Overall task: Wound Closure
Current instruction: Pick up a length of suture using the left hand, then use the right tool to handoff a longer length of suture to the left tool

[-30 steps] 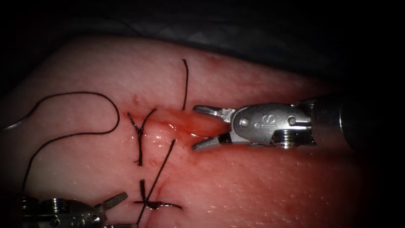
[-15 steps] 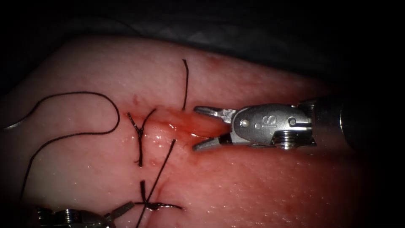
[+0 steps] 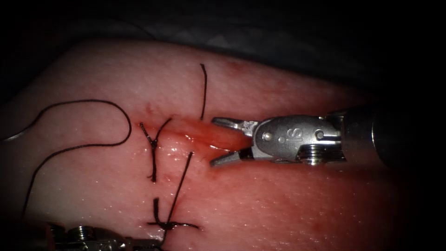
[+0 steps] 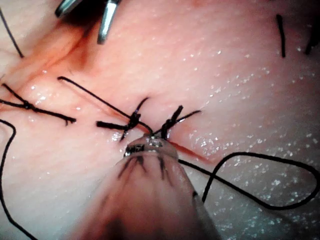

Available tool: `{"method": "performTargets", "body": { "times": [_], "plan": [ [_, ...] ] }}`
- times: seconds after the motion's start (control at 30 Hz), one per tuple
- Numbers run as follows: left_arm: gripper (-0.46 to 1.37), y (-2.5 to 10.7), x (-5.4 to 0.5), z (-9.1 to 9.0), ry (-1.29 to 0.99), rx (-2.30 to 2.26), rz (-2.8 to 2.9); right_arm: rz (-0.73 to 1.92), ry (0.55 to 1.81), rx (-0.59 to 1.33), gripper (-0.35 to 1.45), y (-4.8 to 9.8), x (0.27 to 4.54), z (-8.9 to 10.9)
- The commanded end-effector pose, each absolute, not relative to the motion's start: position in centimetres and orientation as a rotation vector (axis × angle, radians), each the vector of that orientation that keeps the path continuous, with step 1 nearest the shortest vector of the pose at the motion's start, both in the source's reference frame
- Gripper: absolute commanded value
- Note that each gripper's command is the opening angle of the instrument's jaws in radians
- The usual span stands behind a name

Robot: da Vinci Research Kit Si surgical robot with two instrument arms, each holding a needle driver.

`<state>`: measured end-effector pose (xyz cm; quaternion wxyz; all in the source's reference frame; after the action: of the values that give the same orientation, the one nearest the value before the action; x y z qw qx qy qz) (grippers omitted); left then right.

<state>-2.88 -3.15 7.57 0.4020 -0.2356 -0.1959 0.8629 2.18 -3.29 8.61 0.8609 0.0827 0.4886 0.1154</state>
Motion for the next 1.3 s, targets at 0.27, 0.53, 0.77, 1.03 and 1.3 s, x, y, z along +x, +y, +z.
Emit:
{"method": "performTargets", "body": {
  "times": [0.27, 0.53, 0.77, 1.03, 1.3],
  "plan": [
    [-0.35, -2.86, -2.73, 7.49, -0.532, -0.675, 2.136, 0.24, 1.026, 0.171, 1.07, -3.34, 2.19, 8.62],
    [-0.35, -2.49, -2.65, 7.25, -0.447, -0.802, 2.108, 0.236, 1.034, 0.182, 1.08, -3.38, 2.2, 8.65],
    [-0.35, -2.54, -2.73, 7.29, -0.418, -0.811, 2.145, 0.182, 1.059, 0.187, 1.13, -3.44, 2.32, 8.68],
    [-0.35, -2.5, -2.73, 7.25, -0.408, -0.841, 2.166, 0.019, 1.12, 0.123, 0.96, -3.52, 2.5, 8.69],
    [-0.35, -2.47, -2.76, 7.2, -0.39, -0.882, 2.163, -0.1, 1.104, 0.079, 0.99, -3.56, 2.54, 8.71]
  ]
}}
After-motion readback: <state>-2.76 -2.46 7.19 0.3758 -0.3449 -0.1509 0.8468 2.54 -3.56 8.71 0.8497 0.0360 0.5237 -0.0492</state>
